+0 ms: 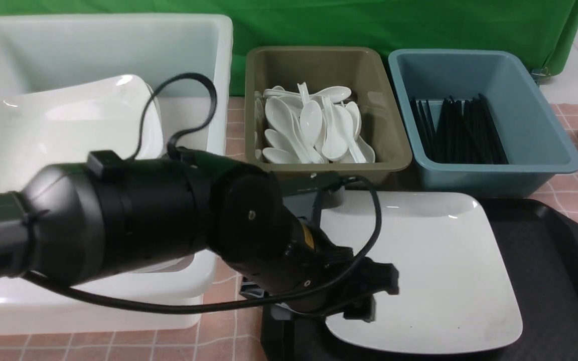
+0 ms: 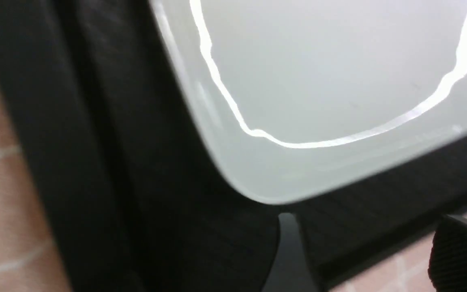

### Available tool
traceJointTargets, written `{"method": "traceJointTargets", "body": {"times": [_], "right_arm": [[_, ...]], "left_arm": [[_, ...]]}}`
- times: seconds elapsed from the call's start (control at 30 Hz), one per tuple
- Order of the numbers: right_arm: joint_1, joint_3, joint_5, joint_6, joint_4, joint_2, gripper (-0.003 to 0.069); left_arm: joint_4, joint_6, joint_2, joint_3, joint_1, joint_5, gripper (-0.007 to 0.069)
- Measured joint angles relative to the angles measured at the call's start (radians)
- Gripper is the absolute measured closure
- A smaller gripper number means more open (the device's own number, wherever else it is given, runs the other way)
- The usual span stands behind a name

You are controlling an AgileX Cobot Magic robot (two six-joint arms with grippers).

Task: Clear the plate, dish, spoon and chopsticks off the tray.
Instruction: Use the left arm to grab a plate from the dinner plate

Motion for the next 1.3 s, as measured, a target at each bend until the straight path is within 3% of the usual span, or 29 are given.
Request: {"method": "traceJointTargets", "body": {"times": [0.53,0.73,0.93,1.3], "right_arm": [[0.0,0.0,0.0,0.0,0.0,0.0,0.0555],[0.0,0.0,0.0,0.0,0.0,0.0,0.0554],[0.0,0.0,0.0,-0.001,0.0,0.0,0.0554],[0.0,0.0,-0.009,0.001,0.0,0.0,0.0554]], "left_arm": [[0.002,-0.029,0.205,0.0,0.003,-0.206,0.0214],[-0.124,-0.031,0.249,-0.004,0.003,-0.361,0.0216],[-0.178,-0.028,0.263,-0.01,0.003,-0.387,0.0226],[-0.396,0.209,0.266,-0.011,0.007,-0.316,0.0309]]}}
